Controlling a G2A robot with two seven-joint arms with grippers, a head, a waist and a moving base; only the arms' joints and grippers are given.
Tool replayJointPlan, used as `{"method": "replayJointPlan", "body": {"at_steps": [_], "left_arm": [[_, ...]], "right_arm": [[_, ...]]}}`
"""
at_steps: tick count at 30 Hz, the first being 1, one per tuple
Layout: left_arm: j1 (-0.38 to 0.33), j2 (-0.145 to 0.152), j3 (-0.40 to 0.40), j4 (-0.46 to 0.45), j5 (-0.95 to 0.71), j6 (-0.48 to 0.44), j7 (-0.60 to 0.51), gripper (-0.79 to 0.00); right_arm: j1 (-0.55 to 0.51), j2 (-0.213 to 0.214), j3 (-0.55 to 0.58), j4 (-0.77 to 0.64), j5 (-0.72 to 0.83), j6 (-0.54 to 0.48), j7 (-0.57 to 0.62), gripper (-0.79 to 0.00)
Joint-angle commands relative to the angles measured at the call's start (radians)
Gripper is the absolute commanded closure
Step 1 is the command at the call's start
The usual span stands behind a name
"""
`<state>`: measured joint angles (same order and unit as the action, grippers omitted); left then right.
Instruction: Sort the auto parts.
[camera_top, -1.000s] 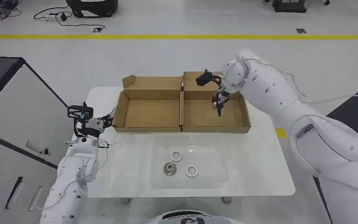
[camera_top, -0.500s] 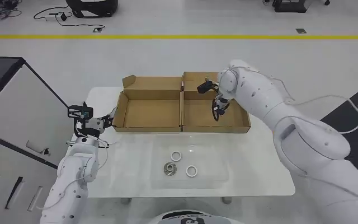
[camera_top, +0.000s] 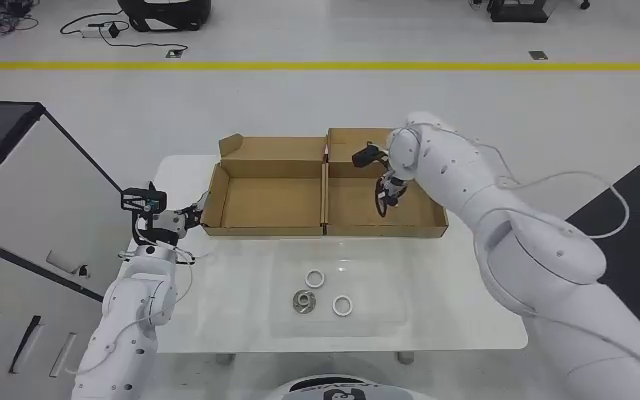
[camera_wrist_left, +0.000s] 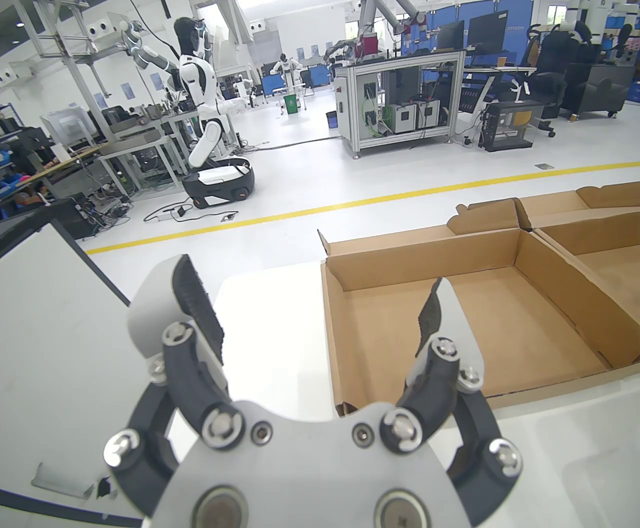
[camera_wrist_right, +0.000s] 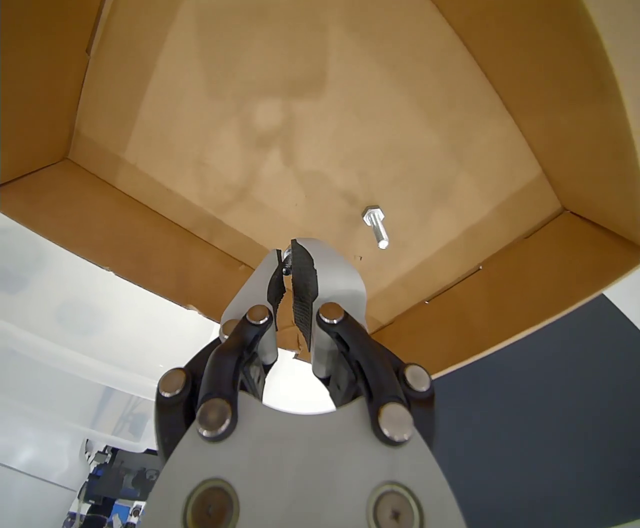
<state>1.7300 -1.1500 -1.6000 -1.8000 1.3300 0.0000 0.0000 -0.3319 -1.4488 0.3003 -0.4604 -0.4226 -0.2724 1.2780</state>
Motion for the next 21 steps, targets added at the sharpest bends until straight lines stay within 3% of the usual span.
{"method": "replayJointPlan", "body": {"at_steps": [1, 21], "left_arm": [[0.0, 0.0, 0.0, 0.0, 0.0, 0.0, 0.0, -0.785], [0.0, 0.0, 0.0, 0.0, 0.0, 0.0, 0.0, -0.785]], "right_arm": [[-0.004, -0.007, 0.002, 0.021, -0.003, 0.005, -0.019, 0.0], [-0.044, -0.058, 0.02, 0.122, -0.017, 0.016, -0.069, 0.0]]}}
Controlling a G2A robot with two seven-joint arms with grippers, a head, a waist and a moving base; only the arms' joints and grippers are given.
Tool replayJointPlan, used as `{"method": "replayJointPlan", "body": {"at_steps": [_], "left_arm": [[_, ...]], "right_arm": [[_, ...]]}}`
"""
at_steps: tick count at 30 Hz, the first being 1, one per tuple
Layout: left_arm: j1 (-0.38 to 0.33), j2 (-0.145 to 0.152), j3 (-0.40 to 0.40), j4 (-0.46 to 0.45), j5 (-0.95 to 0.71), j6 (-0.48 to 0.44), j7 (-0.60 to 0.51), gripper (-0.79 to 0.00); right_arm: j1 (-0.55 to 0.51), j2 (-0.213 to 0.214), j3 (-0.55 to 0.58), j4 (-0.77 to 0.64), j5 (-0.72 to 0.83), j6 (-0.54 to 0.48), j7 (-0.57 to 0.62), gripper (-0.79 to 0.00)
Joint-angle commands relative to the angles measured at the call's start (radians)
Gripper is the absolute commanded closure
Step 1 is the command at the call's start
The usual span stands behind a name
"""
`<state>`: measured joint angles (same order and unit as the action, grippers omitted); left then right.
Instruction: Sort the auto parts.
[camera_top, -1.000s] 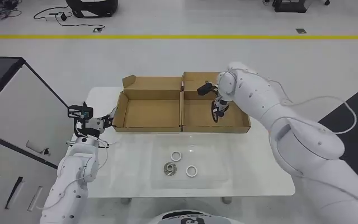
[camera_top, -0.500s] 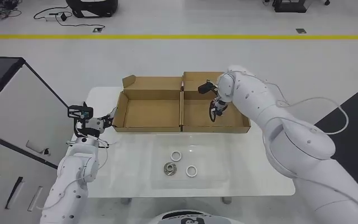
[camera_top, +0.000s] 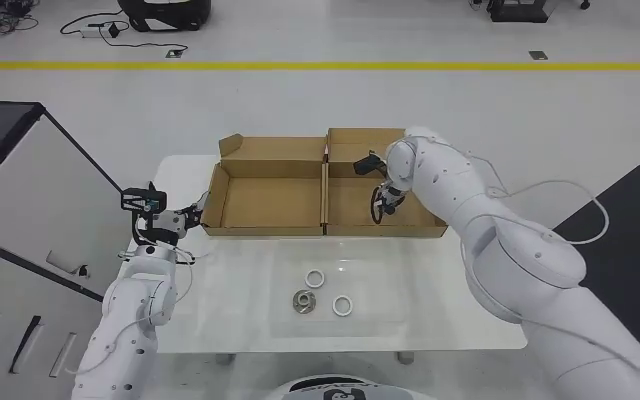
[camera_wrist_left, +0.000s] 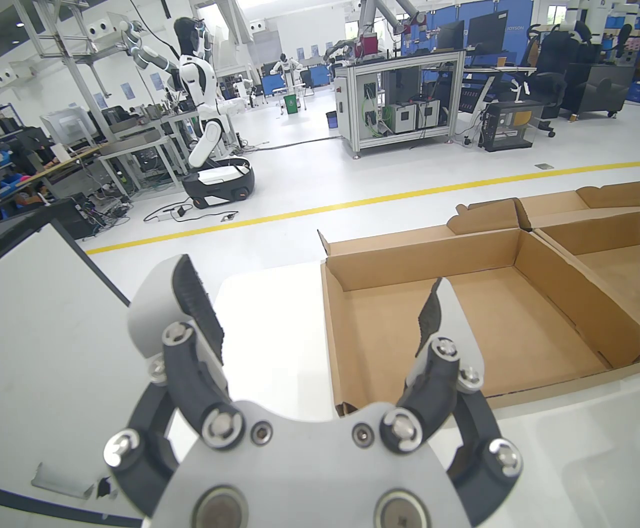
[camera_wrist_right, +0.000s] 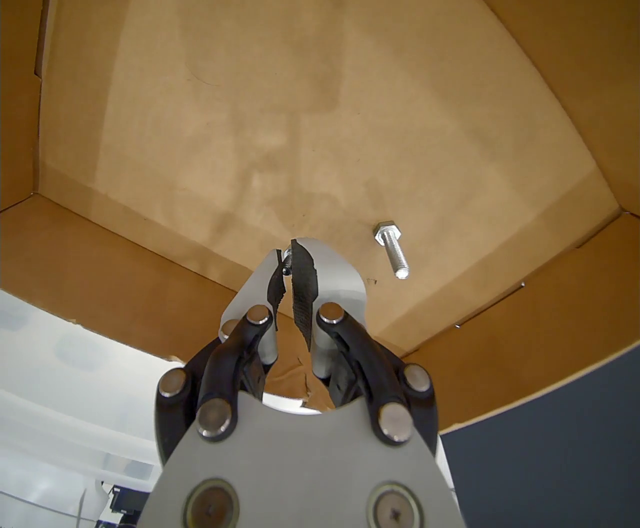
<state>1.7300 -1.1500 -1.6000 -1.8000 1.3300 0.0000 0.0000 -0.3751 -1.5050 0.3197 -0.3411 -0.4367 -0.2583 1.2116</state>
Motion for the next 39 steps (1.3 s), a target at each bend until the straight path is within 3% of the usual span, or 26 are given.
{"method": "replayJointPlan", "body": {"at_steps": [1, 13, 15, 23, 25, 29, 30, 34, 36, 39], "left_arm": [[0.0, 0.0, 0.0, 0.0, 0.0, 0.0, 0.0, -0.785], [0.0, 0.0, 0.0, 0.0, 0.0, 0.0, 0.0, -0.785], [0.0, 0.0, 0.0, 0.0, 0.0, 0.0, 0.0, -0.785], [0.0, 0.0, 0.0, 0.0, 0.0, 0.0, 0.0, -0.785], [0.0, 0.0, 0.0, 0.0, 0.0, 0.0, 0.0, -0.785], [0.0, 0.0, 0.0, 0.0, 0.0, 0.0, 0.0, -0.785], [0.0, 0.0, 0.0, 0.0, 0.0, 0.0, 0.0, -0.785], [0.0, 0.0, 0.0, 0.0, 0.0, 0.0, 0.0, -0.785], [0.0, 0.0, 0.0, 0.0, 0.0, 0.0, 0.0, -0.785], [0.0, 0.0, 0.0, 0.0, 0.0, 0.0, 0.0, -0.785]], "right_arm": [[-0.002, -0.004, 0.001, 0.005, -0.006, 0.002, -0.006, 0.0], [-0.007, -0.019, 0.021, 0.046, -0.009, -0.004, -0.021, 0.0], [-0.007, -0.02, 0.025, 0.052, -0.008, -0.005, -0.02, -0.286], [-0.004, -0.023, 0.043, 0.068, -0.003, -0.011, -0.02, -0.332], [0.0, -0.023, 0.056, 0.069, 0.017, -0.016, -0.025, -0.394], [0.014, -0.022, 0.065, 0.057, 0.014, -0.029, -0.032, -0.409], [0.017, -0.021, 0.068, 0.055, 0.013, -0.028, -0.031, -0.471], [0.034, -0.019, 0.081, 0.037, 0.018, -0.035, -0.035, -0.499], [0.042, -0.016, 0.091, 0.034, 0.025, -0.044, -0.04, -0.545], [0.057, -0.006, 0.118, 0.029, 0.06, -0.076, -0.057, -0.785]]}}
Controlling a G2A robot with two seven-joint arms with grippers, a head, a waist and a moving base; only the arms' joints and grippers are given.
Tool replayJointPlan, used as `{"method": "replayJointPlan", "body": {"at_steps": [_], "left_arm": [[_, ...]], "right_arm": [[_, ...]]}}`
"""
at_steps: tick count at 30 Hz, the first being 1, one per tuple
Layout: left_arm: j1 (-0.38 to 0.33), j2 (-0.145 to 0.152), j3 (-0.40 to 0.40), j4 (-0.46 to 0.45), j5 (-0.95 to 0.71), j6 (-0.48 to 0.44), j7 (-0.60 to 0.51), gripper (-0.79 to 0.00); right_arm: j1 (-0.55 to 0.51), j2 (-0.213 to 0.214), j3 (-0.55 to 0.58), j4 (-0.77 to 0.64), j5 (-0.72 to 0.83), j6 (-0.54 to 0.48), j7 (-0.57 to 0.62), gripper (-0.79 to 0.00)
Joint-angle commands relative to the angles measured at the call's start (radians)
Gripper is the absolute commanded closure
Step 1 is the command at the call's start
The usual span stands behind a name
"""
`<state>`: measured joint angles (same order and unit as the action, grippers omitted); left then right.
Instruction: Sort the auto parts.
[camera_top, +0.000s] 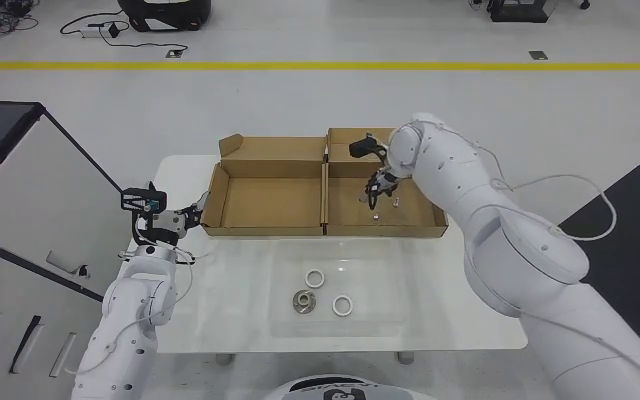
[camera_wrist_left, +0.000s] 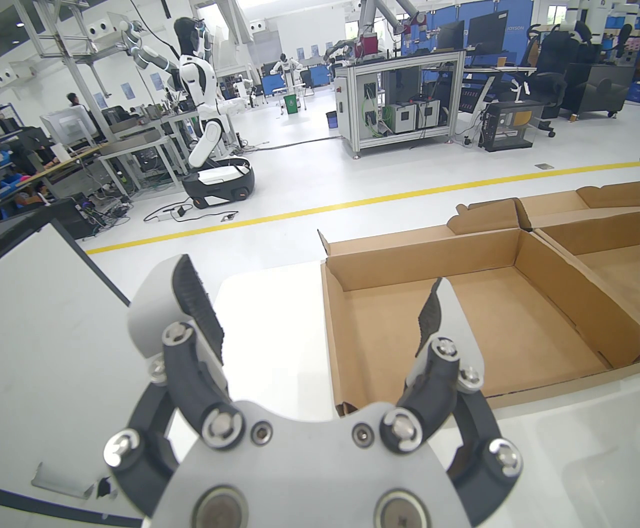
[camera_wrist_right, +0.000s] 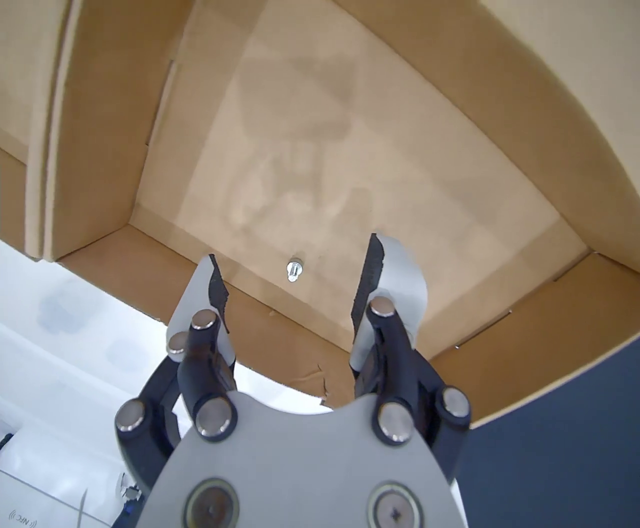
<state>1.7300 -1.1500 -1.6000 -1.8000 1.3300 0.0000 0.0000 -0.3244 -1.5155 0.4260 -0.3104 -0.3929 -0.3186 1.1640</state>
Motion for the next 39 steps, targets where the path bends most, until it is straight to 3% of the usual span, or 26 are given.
{"method": "replayJointPlan", "body": {"at_steps": [1, 12, 16, 23, 31, 39], "left_arm": [[0.0, 0.0, 0.0, 0.0, 0.0, 0.0, 0.0, -0.785], [0.0, 0.0, 0.0, 0.0, 0.0, 0.0, 0.0, -0.785], [0.0, 0.0, 0.0, 0.0, 0.0, 0.0, 0.0, -0.785], [0.0, 0.0, 0.0, 0.0, 0.0, 0.0, 0.0, -0.785], [0.0, 0.0, 0.0, 0.0, 0.0, 0.0, 0.0, -0.785], [0.0, 0.0, 0.0, 0.0, 0.0, 0.0, 0.0, -0.785]], "right_arm": [[0.01, 0.009, 0.023, -0.001, 0.032, -0.032, -0.014, -0.785], [-0.002, 0.094, 0.185, -0.004, 0.287, -0.284, 0.02, -0.785], [-0.031, 0.139, 0.237, -0.083, 0.361, -0.307, 0.031, -0.785], [-0.161, 0.266, 0.361, -0.41, 0.487, -0.259, 0.079, -0.785], [-0.51, 0.442, 0.685, -0.976, 0.649, -0.138, 0.2, -0.785], [-0.807, 0.521, 0.983, -1.242, 0.878, -0.094, 0.243, -0.785]]}}
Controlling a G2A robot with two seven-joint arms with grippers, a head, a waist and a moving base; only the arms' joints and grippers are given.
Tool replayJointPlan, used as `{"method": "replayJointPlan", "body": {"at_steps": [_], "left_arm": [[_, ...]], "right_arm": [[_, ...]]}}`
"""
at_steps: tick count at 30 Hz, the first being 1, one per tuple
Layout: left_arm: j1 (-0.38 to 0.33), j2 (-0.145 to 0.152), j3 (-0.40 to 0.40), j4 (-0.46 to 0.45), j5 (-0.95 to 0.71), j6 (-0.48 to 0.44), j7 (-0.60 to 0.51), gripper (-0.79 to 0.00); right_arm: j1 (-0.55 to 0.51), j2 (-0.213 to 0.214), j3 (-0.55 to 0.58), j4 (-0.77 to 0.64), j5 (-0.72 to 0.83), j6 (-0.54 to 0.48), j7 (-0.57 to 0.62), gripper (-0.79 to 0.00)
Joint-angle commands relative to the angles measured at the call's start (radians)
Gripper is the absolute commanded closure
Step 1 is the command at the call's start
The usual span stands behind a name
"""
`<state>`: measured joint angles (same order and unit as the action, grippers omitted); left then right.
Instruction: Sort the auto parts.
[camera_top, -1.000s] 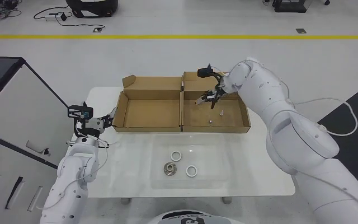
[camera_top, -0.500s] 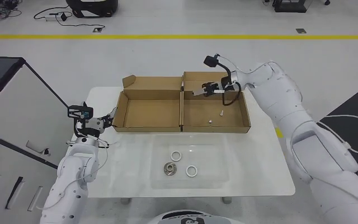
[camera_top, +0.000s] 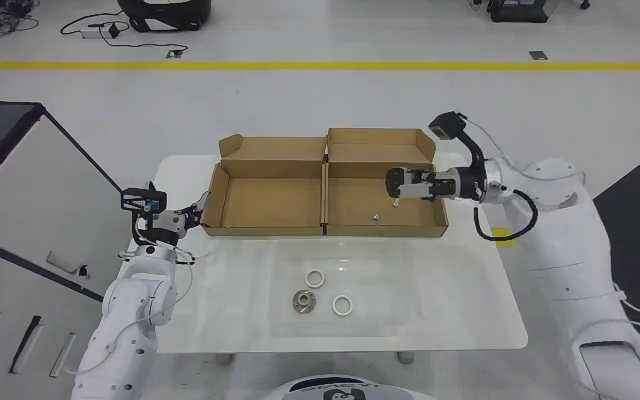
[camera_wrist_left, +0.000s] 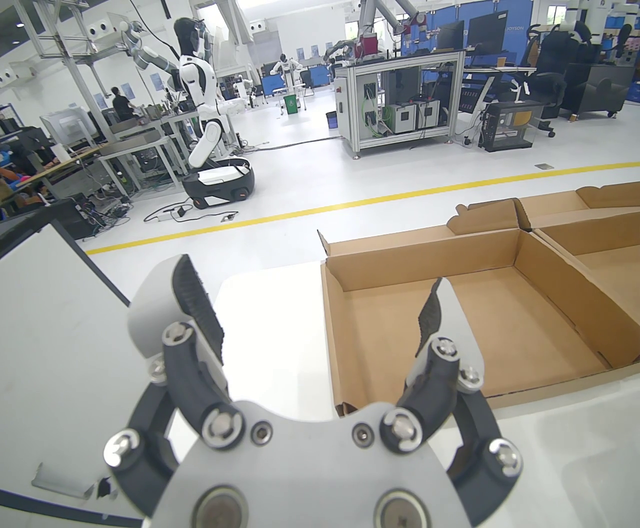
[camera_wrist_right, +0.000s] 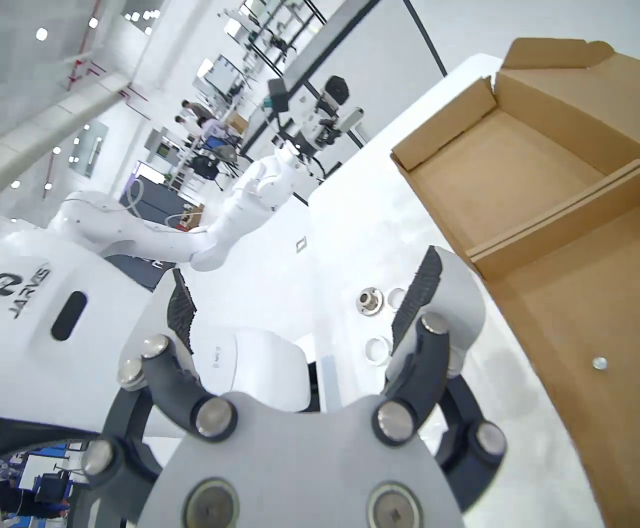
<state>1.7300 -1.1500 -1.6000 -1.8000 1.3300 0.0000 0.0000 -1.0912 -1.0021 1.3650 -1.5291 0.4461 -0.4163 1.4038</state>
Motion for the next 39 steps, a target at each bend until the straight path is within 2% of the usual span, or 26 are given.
{"method": "replayJointPlan", "body": {"at_steps": [1, 10, 16, 34, 37, 39], "left_arm": [[0.0, 0.0, 0.0, 0.0, 0.0, 0.0, 0.0, -0.785], [0.0, 0.0, 0.0, 0.0, 0.0, 0.0, 0.0, -0.785], [0.0, 0.0, 0.0, 0.0, 0.0, 0.0, 0.0, -0.785], [0.0, 0.0, 0.0, 0.0, 0.0, 0.0, 0.0, -0.785], [0.001, 0.004, 0.017, -0.06, 0.067, -0.052, -0.034, -0.785], [0.004, 0.006, 0.021, -0.113, 0.087, -0.086, -0.098, -0.785]], "right_arm": [[-0.071, 0.013, 0.076, -0.04, 0.07, 0.006, 0.006, -0.785], [-0.307, 0.052, 0.331, -0.142, 0.235, 0.036, 0.036, -0.785], [-0.397, 0.06, 0.415, -0.164, 0.31, 0.04, 0.04, -0.785], [-0.397, 0.06, 0.415, -0.164, 0.31, 0.04, 0.04, -0.785], [-0.397, 0.06, 0.415, -0.164, 0.31, 0.04, 0.04, -0.785], [-0.397, 0.06, 0.415, -0.164, 0.31, 0.04, 0.04, -0.785]]}}
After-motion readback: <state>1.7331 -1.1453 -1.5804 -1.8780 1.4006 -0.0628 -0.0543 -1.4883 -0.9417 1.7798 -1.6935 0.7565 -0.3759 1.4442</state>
